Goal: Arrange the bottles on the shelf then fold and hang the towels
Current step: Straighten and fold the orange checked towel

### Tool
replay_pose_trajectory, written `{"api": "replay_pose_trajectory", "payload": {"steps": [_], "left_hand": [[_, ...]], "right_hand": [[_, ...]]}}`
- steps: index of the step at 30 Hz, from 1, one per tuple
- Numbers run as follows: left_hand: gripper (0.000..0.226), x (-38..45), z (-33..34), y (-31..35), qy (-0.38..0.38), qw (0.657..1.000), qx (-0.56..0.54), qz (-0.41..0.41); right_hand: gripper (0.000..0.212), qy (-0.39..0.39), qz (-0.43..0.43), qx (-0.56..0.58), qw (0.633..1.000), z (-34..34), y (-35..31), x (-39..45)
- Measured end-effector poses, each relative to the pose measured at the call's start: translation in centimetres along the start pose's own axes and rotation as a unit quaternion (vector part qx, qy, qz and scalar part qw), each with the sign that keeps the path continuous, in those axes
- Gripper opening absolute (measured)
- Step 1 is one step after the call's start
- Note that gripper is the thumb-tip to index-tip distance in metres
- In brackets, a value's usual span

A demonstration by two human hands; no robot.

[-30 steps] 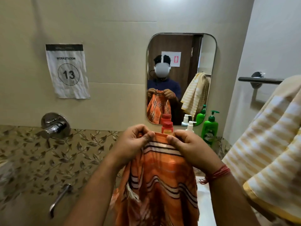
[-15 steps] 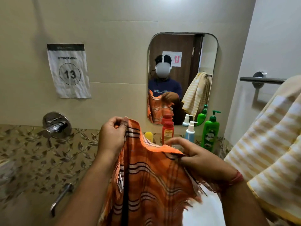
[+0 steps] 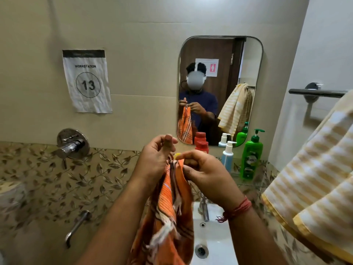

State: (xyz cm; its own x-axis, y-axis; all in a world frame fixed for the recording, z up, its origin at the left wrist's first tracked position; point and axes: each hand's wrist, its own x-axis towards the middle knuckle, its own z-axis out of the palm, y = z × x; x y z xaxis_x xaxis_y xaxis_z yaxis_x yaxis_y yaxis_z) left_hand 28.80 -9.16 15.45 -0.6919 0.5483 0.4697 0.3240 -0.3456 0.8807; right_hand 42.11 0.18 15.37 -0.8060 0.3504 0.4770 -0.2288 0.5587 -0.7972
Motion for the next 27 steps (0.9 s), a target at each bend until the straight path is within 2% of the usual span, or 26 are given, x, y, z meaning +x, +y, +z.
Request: {"api": "replay_pose_trajectory", "payload": {"steps": [1, 4, 7, 10, 13, 16, 18, 20, 24, 27], "left_hand": [[0.033, -0.2, 0.1, 0.1, -0.012, 1.000, -0.005, -0.001], [0.025, -1.0, 0.3, 0.5, -0.052, 0.999, -0.006, -0.013], [0.039, -1.6, 0.2, 0.7, -0.090, 0.996, 0.014, -0.005], [0.050, -1.8, -0.1, 0.6, -0.119, 0.992, 0.044, -0.009], [0.039, -1.8, -0.4, 0.4, -0.145, 0.987, 0.058, -0.028], [0.025, -1.7, -0.9, 0.4, -0.149, 0.987, 0.038, -0.044], [0.013, -1.7, -1.0, 0.3, -0.143, 0.988, 0.027, -0.057], [0.009, -1.7, -1.0, 0.2, -0.142, 0.987, 0.045, -0.054], [0.013, -1.8, -1.1, 0.8, -0.168, 0.980, 0.102, -0.035], [0.028, -2.0, -1.5, 1.4, -0.228, 0.966, 0.113, -0.047]], "right_hand": [[0.014, 0.044, -0.017, -0.060, 0.997, 0.5, -0.1, 0.1], [0.015, 0.138, -0.067, -0.195, 0.969, 1.2, -0.6, 0.3], [0.026, 0.186, -0.069, -0.275, 0.941, 1.1, -0.4, 0.7], [0.025, 0.169, -0.048, -0.283, 0.943, 0.9, -0.2, 0.9], [0.025, 0.157, -0.009, -0.177, 0.972, 0.4, -0.3, 0.7], [0.013, 0.105, 0.014, -0.105, 0.989, -0.1, -0.4, 0.4], [0.010, 0.061, 0.019, -0.114, 0.991, -0.5, -0.7, 0.2], [0.011, 0.058, 0.024, -0.137, 0.989, -0.8, -0.8, 0.2], [0.008, 0.086, 0.025, -0.190, 0.978, -1.6, -0.9, 0.1], [0.007, 0.097, 0.010, -0.183, 0.978, -1.9, -1.0, 0.2]]}}
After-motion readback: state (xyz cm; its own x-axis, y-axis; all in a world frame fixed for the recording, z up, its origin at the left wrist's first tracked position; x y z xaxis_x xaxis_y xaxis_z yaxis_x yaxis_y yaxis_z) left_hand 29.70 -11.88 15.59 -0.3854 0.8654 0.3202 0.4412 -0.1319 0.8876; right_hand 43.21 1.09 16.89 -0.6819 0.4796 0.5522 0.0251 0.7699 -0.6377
